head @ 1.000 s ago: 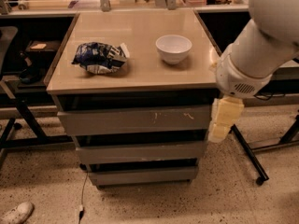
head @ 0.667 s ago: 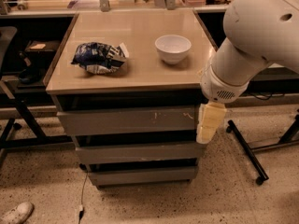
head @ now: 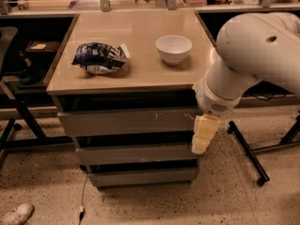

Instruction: Open top drawer

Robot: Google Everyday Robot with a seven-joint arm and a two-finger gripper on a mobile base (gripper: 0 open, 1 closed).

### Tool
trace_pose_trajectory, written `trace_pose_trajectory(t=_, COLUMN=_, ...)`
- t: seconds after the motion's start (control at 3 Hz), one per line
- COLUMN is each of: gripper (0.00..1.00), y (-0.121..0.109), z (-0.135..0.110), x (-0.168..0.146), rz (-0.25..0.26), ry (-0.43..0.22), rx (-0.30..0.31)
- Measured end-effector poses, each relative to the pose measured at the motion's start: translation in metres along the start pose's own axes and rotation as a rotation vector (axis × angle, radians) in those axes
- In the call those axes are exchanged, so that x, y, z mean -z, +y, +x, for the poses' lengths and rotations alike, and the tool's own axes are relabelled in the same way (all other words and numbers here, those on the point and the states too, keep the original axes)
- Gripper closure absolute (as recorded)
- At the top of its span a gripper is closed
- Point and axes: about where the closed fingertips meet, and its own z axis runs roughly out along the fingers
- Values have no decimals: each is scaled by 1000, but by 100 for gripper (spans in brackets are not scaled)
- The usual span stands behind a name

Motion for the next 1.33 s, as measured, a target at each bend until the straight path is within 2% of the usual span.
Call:
trace_pose_trajectory(t=0.67, gripper=0, y=-3, z=-3, x=-74, rz=-18, ry=-1, rx=0)
trace_pose_trajectory(t=1.33, gripper=0, y=-18, z=-2, x=-115, rz=-18, ry=13, rx=-1)
